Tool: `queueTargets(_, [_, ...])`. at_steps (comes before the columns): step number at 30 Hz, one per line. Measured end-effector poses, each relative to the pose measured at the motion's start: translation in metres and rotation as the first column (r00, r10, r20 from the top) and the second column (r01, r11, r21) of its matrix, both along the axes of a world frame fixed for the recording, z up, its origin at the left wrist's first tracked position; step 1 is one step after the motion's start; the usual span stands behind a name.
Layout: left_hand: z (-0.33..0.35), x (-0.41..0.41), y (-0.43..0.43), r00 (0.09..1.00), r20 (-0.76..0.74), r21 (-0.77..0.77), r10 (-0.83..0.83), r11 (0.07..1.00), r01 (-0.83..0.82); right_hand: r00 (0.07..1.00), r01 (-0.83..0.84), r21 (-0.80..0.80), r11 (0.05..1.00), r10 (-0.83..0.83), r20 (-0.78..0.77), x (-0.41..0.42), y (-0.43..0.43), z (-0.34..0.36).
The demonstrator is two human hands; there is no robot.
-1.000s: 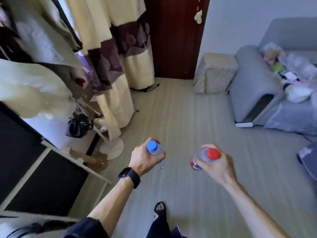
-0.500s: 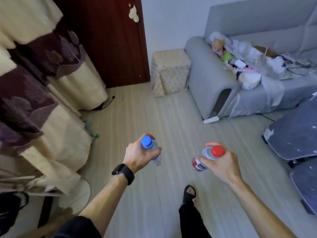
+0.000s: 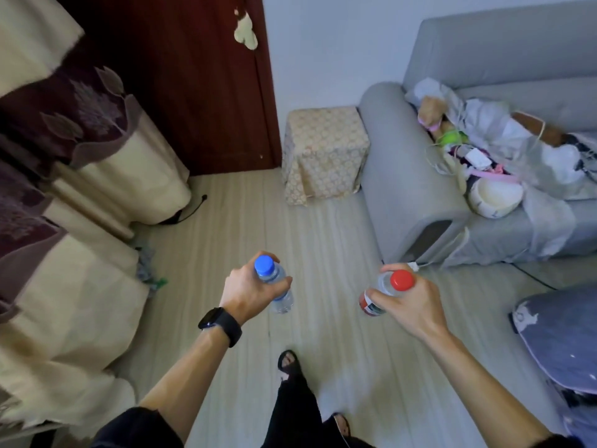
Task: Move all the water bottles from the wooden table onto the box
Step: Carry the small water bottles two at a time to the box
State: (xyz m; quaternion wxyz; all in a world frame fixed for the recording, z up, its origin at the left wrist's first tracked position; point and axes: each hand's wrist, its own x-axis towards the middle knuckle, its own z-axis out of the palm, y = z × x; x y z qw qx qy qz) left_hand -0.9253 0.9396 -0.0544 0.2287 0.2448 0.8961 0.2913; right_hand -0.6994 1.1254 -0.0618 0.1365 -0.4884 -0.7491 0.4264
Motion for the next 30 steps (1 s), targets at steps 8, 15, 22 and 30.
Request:
queueTargets(8, [-0.02,-0.13,0.139,0.991,-0.032,-0.049,-0.131,0.99,0.13,1.0,0.025,-0.004,1.0,-0.025,-0.007,-0.121,0.126,-0.015])
queueTargets(15, [-0.014,-0.239,0.267,0.983,-0.045,-0.048,-0.179,0.983,0.177,0.996,0.093,-0.022,0.995,-0.093,-0.015,-0.211,0.231,-0.007])
queueTargets(22, [-0.026,-0.311,0.39,0.986,-0.006,-0.048,-0.169,0.985,0.168,0.992,0.113,-0.111,0.987,-0.117,-0.035,-0.28,0.347,-0.022])
queueTargets(30, [-0.028,-0.368,0.533,0.987,0.059,-0.034,-0.147,0.988,0.149,1.0,0.0,-0.095,0.995,0.001,0.008,-0.35,0.503,-0.021])
